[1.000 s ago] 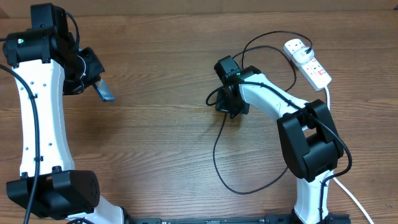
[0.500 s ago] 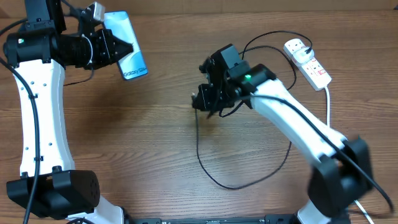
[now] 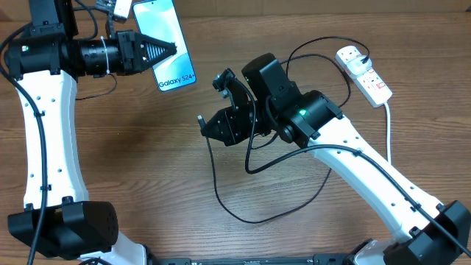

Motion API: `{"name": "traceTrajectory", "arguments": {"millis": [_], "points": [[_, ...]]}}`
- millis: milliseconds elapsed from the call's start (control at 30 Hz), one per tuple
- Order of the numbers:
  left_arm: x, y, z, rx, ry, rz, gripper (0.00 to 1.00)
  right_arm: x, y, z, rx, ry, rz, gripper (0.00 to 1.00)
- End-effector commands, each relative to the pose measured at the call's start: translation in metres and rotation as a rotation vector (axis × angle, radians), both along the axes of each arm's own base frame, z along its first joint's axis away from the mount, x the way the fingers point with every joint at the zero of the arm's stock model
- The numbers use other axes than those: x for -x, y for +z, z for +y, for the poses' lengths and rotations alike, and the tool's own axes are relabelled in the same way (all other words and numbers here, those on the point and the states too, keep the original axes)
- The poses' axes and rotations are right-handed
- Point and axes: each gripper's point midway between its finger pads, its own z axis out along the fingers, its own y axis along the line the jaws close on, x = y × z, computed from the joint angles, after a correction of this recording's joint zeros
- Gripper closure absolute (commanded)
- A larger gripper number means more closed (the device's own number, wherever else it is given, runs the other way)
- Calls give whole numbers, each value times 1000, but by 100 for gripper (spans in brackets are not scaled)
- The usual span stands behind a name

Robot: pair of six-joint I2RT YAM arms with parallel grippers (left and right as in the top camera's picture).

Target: Plug charger to phone and switch on socket

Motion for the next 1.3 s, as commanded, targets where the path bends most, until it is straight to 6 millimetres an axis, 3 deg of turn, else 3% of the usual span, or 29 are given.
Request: {"name": "traceTrajectory", "arguments": {"millis": [0, 167, 367, 733, 1067, 1267], "points": [[8, 21, -7, 76, -65, -73, 96, 8, 33, 6, -104, 39, -22, 96], [12, 30, -10, 126, -97, -94, 96, 8, 64, 15, -221, 55, -39, 96], [15, 39, -12, 170, -127, -118, 96, 10, 81, 15, -265, 62, -84, 96], [21, 47, -14, 222, -158, -123, 96, 1, 99, 19, -326, 44, -130, 96], [25, 54, -15, 264, -183, -129, 96, -19, 101, 5, -325, -17, -151, 96], [25, 54, -15, 262, -182, -130, 96, -9, 109, 8, -368, 36, -126, 96]]}}
